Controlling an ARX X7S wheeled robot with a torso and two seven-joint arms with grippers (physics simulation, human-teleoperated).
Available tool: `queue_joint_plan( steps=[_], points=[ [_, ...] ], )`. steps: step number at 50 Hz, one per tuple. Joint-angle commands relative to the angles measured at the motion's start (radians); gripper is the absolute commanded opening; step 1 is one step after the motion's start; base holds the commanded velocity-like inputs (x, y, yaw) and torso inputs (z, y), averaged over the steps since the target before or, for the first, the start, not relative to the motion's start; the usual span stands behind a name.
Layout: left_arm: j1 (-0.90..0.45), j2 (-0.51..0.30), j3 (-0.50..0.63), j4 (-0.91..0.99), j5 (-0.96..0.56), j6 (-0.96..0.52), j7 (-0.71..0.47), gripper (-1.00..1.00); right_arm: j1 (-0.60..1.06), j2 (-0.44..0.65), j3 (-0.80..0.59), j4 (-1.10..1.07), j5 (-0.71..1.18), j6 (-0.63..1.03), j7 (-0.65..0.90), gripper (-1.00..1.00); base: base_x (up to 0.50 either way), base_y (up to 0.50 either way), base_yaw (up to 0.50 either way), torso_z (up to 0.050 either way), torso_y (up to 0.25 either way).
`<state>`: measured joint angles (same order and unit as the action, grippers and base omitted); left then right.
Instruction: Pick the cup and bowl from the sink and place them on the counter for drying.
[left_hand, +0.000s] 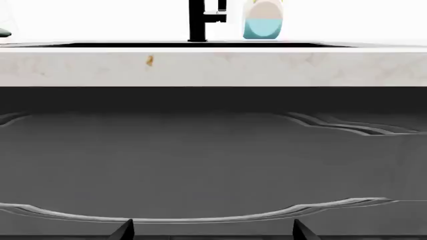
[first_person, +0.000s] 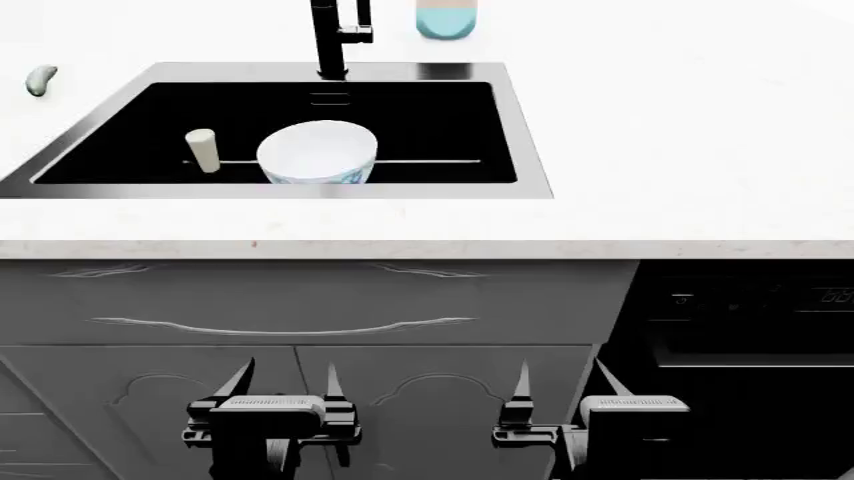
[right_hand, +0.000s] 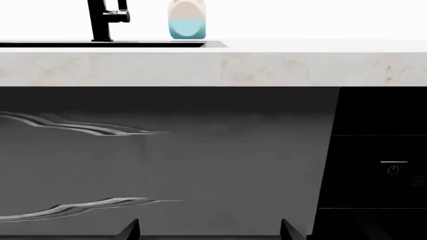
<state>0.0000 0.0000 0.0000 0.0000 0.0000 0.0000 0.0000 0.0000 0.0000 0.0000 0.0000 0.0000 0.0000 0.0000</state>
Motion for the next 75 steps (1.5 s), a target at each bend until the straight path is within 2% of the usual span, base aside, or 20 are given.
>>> queue_joint_plan(
  steps=[1,16,24,30,35,42,44,46,48,53,54,55,57,58,59,61,62,65,66,75],
  points=[
    [0.002,-0.015,0.018,0.011,-0.014,-0.008,-0.021,1.0,0.003,0.015,-0.019,0.004,0.016,-0.003,0.02,1.0,0.0,0.0,0.0,0.0,0.0],
    [-0.012,-0.068,0.052,0.029,0.029,0.054,-0.129,1.0,0.01,0.057,-0.07,-0.046,0.031,0.029,0.084,1.0,0.0,0.0,0.0,0.0,0.0],
    [-0.052,-0.081,0.066,0.261,0.042,-0.073,-0.135,1.0,0.039,0.072,-0.101,-0.215,0.043,0.15,0.085,1.0,0.0,0.0,0.0,0.0,0.0],
    [-0.197,-0.086,0.123,0.606,0.101,-0.428,-0.104,1.0,0.1,0.083,-0.108,-0.427,0.089,0.348,0.08,1.0,0.0,0.0,0.0,0.0,0.0],
    [-0.455,-0.097,0.185,0.857,0.126,-0.835,0.003,1.0,0.179,0.093,-0.085,-0.601,0.168,0.545,0.077,1.0,0.0,0.0,0.0,0.0,0.0],
    [-0.721,-0.105,0.171,1.046,0.051,-1.291,0.169,1.0,0.32,0.105,-0.012,-0.794,0.357,0.817,0.064,1.0,0.0,0.0,0.0,0.0,0.0],
    [-0.795,-0.082,0.128,1.047,0.063,-1.381,0.273,1.0,0.399,0.116,0.028,-0.861,0.439,0.953,0.064,1.0,0.0,0.0,0.0,0.0,0.0],
    [-0.853,-0.009,0.153,1.047,0.288,-1.456,0.513,1.0,0.476,0.12,0.078,-0.911,0.522,1.07,0.063,1.0,0.0,0.0,0.0,0.0,0.0],
    [-0.945,0.0,0.1,1.047,0.342,-1.554,0.656,1.0,0.575,0.107,0.16,-0.954,0.631,1.211,0.07,1.0,0.0,0.0,0.0,0.0,0.0],
    [-0.97,0.0,-0.079,1.036,0.06,-1.571,0.601,1.0,0.828,0.062,0.362,-0.991,0.86,1.545,0.105,1.0,0.0,0.0,0.0,0.0,0.0],
    [-1.033,-0.15,-0.229,0.933,-0.09,-1.571,0.451,1.0,0.86,0.07,0.39,-0.972,0.936,1.569,0.15,1.0,0.0,0.0,0.0,0.0,0.0],
    [-1.075,-0.3,-0.079,0.798,-0.24,-1.421,0.301,1.0,0.885,0.096,0.407,-0.941,1.041,1.569,0.225,1.0,0.0,0.0,0.0,0.0,0.0],
    [-1.176,-0.6,0.211,0.792,-0.54,-1.121,0.001,1.0,0.943,0.153,0.438,-0.866,1.271,1.568,0.398,1.0,0.0,0.0,0.0,0.0,0.0],
    [-1.194,-0.75,0.204,0.785,-0.69,-0.971,-0.149,1.0,0.967,0.177,0.448,-0.831,1.371,1.565,0.477,1.0,0.0,0.0,0.0,0.0,0.0],
    [-1.206,-0.859,0.196,0.779,-0.84,-0.821,-0.299,1.0,0.987,0.202,0.448,-0.803,1.449,1.561,0.537,1.0,0.0,0.0,0.0,0.0,0.0],
    [-1.226,-0.889,0.181,0.769,-1.14,-0.763,-0.599,1.0,1.027,0.255,0.439,-0.743,1.607,1.538,0.66,1.0,0.0,0.0,0.0,0.0,0.0],
    [-1.235,-0.903,0.173,0.763,-1.29,-0.763,-0.701,1.0,1.044,0.283,0.425,-0.716,1.675,1.518,0.713,1.0,0.0,0.0,0.0,0.0,0.0],
    [-1.256,-0.932,0.152,0.746,-1.74,-0.76,-0.689,1.0,1.096,0.357,0.375,-0.657,1.814,1.464,0.813,1.0,0.0,0.0,0.0,0.0,0.0],
    [-1.262,-0.938,0.147,0.743,-1.825,-0.759,-0.685,1.0,1.112,0.376,0.36,-0.641,1.846,1.449,0.833,1.0,0.0,0.0,0.0,0.0,0.0],
    [-1.282,-1.0,0.073,0.747,-1.934,-0.734,-0.626,1.0,1.246,0.503,0.29,-0.53,1.936,1.427,0.842,1.0,0.0,0.0,0.0,0.0,0.0]
  ],
)
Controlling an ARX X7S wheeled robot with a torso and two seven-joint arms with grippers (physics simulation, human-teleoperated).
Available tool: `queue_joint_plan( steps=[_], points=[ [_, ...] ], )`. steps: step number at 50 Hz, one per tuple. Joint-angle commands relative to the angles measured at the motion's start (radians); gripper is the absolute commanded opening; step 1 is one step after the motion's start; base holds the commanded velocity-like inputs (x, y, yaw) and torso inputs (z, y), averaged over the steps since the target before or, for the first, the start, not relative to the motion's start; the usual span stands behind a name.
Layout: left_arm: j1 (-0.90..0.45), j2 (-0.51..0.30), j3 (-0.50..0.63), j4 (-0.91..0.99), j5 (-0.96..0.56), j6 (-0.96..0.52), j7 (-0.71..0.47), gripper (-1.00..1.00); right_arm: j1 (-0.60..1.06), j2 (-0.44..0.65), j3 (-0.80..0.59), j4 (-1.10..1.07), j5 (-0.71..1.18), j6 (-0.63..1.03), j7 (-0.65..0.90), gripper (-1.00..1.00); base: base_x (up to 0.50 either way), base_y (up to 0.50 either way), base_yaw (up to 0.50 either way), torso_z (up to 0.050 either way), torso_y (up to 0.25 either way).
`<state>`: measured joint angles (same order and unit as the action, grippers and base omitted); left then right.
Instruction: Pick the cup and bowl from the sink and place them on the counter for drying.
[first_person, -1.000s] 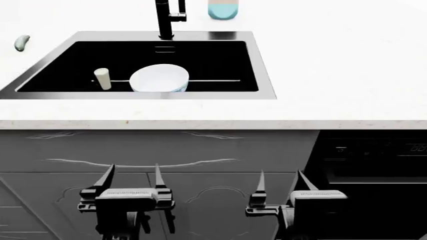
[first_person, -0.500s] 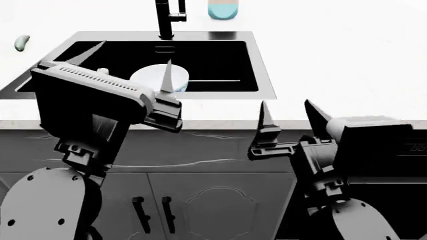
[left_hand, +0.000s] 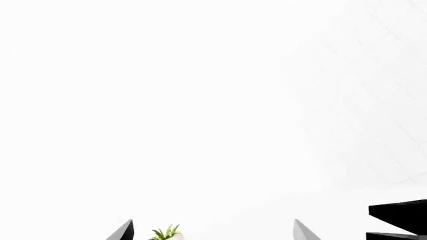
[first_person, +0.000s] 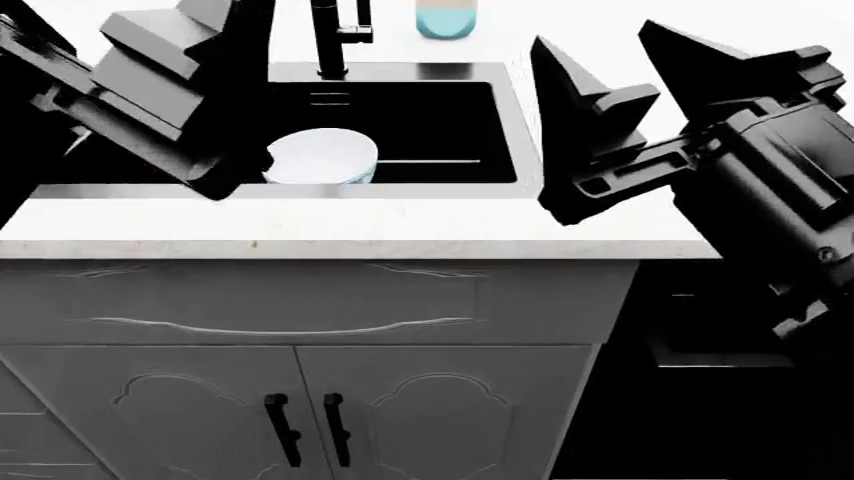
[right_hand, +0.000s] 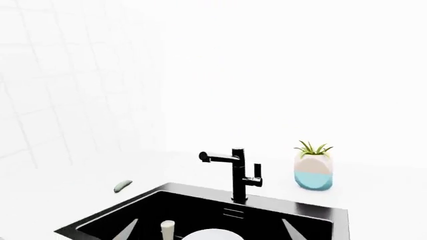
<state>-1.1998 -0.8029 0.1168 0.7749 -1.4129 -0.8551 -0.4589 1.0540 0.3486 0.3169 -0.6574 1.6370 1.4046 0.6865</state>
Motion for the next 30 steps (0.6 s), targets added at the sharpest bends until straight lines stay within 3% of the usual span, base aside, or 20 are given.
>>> queue_joint_plan(
  steps=[1,9,30],
  points=[
    [-0.07,-0.202,-0.054,-0.024,-0.523,0.125,-0.161,1.0,0.196,0.162,-0.026,0.131,0.299,0.022,0.153,1.0,0.0,0.0,0.0,0.0,0.0],
    [-0.002,-0.222,-0.105,-0.017,-0.52,0.141,-0.133,1.0,0.245,0.223,-0.049,0.171,0.343,0.002,0.154,1.0,0.0,0.0,0.0,0.006,0.0],
    [0.121,-0.243,-0.179,0.005,-0.502,0.165,-0.139,1.0,0.295,0.295,-0.073,0.181,0.408,-0.054,0.169,1.0,0.0,0.0,0.0,0.049,0.0]
  ],
)
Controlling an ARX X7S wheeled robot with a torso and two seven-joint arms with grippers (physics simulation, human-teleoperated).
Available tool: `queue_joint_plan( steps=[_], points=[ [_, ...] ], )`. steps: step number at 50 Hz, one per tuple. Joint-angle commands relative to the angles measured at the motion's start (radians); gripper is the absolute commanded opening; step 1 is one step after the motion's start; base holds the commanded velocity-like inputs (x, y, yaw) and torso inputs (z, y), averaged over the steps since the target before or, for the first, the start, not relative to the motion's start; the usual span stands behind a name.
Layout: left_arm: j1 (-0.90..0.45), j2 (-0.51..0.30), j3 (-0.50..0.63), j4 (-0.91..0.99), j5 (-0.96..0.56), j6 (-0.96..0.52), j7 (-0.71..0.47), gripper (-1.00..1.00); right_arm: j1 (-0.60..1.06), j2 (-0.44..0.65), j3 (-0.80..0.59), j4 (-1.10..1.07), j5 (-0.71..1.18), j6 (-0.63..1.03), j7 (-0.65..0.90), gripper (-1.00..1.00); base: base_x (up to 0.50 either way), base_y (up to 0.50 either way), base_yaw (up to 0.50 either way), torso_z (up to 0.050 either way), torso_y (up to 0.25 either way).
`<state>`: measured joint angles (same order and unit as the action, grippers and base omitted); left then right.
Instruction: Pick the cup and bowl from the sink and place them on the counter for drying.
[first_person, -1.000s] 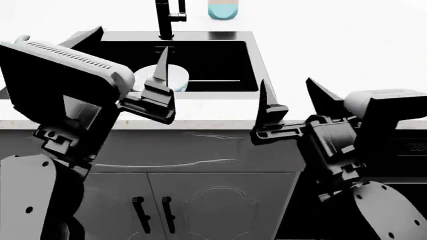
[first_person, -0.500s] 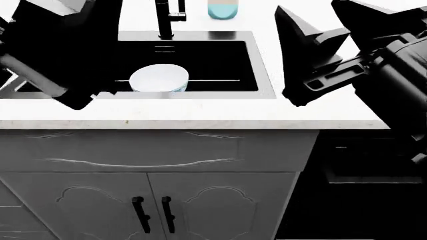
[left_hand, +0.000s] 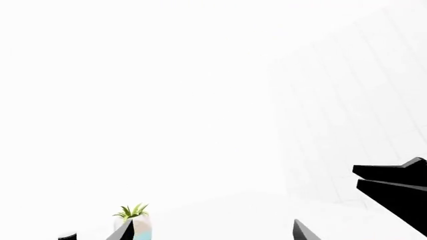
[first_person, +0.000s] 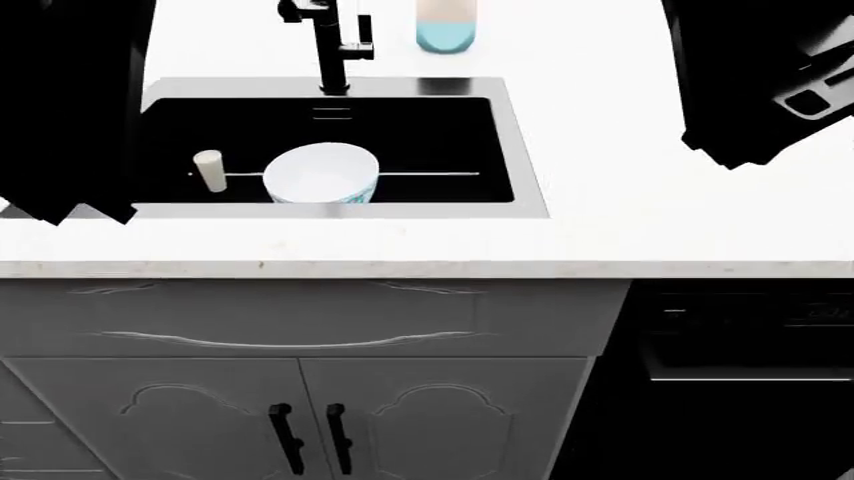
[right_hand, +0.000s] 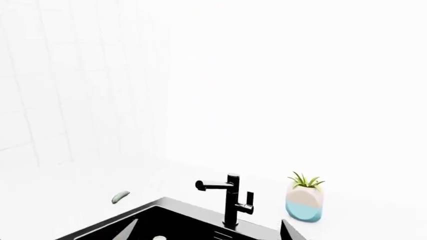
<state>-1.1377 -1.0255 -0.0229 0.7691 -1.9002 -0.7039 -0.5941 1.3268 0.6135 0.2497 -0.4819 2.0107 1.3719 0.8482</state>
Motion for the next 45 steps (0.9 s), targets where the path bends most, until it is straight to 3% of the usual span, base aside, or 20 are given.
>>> queue_joint_plan(
  steps=[1,22,31,45],
  points=[
    [0.065,-0.022,-0.043,0.012,-0.014,0.014,-0.004,1.0,0.023,0.029,-0.007,0.006,0.033,-0.022,0.006,1.0,0.0,0.0,0.0,0.05,0.0],
    [0.075,-0.019,-0.058,0.014,-0.022,0.03,-0.023,1.0,0.013,0.027,-0.015,-0.011,0.017,-0.036,-0.018,1.0,0.0,0.0,0.0,0.05,0.0],
    [0.176,-0.026,-0.165,0.032,-0.001,0.053,-0.009,1.0,-0.008,0.01,0.011,-0.044,-0.033,-0.012,-0.069,1.0,0.0,0.04,0.0,0.0,0.0],
    [0.298,-0.021,-0.282,0.034,0.072,0.044,0.005,1.0,-0.036,0.001,0.017,-0.059,-0.058,-0.021,-0.089,1.0,0.0,0.5,0.0,0.0,0.0]
  ],
)
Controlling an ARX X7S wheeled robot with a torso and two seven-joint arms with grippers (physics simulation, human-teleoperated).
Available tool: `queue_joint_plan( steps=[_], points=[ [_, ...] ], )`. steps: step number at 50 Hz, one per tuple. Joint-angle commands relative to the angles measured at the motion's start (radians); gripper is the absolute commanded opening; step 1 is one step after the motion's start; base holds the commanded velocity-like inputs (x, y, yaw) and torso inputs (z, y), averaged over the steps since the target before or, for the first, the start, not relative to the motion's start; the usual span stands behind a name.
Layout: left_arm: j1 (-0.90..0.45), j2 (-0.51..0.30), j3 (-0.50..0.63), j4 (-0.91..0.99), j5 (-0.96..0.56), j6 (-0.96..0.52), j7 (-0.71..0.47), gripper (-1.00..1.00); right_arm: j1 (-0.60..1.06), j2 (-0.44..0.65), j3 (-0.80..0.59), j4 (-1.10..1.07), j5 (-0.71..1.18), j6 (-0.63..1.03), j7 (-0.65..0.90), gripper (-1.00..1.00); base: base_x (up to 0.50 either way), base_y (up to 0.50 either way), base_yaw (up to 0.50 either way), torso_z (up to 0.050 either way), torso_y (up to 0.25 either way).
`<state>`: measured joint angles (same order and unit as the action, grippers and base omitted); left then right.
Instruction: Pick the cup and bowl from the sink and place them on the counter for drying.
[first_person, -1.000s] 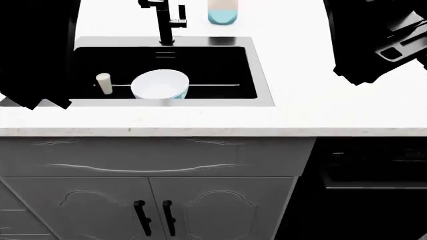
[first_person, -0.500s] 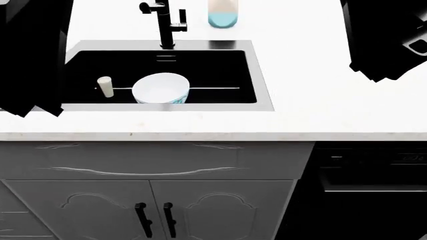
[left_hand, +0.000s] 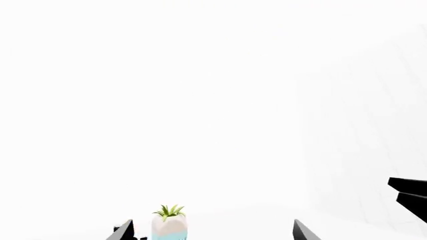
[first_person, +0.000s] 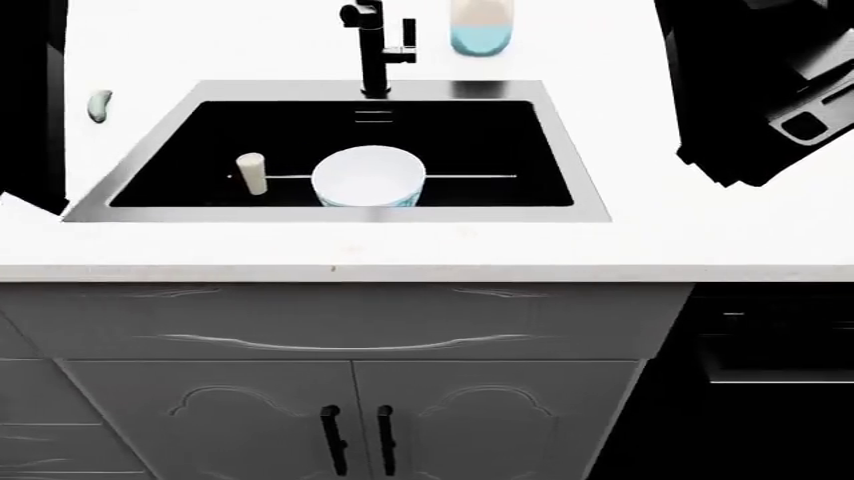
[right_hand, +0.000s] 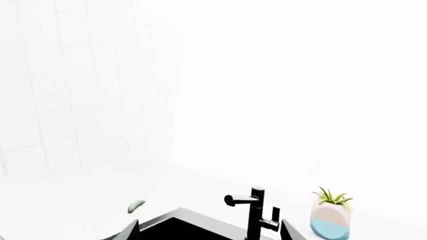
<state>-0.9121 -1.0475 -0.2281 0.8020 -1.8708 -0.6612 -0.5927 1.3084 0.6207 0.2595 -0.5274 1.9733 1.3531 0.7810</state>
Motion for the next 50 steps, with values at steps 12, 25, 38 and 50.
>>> queue_joint_plan(
  steps=[12,25,38,50],
  points=[
    [0.065,0.009,-0.064,0.007,0.044,0.0,0.012,1.0,-0.045,-0.02,0.018,-0.029,-0.057,-0.008,-0.042,1.0,0.0,0.5,0.0,0.0,0.0],
    [0.049,0.022,-0.035,0.013,0.049,-0.004,0.016,1.0,-0.07,-0.042,0.022,-0.042,-0.118,-0.01,-0.074,1.0,0.01,0.5,0.0,0.0,0.0],
    [0.046,0.023,-0.039,0.015,0.042,0.0,0.013,1.0,-0.083,-0.047,0.021,-0.049,-0.123,-0.031,-0.08,1.0,0.2,0.44,0.0,0.0,0.0],
    [0.046,0.022,-0.045,0.017,0.041,0.002,0.01,1.0,-0.085,-0.043,0.013,-0.056,-0.123,-0.043,-0.087,1.0,0.35,0.4,0.0,0.0,0.0]
  ],
)
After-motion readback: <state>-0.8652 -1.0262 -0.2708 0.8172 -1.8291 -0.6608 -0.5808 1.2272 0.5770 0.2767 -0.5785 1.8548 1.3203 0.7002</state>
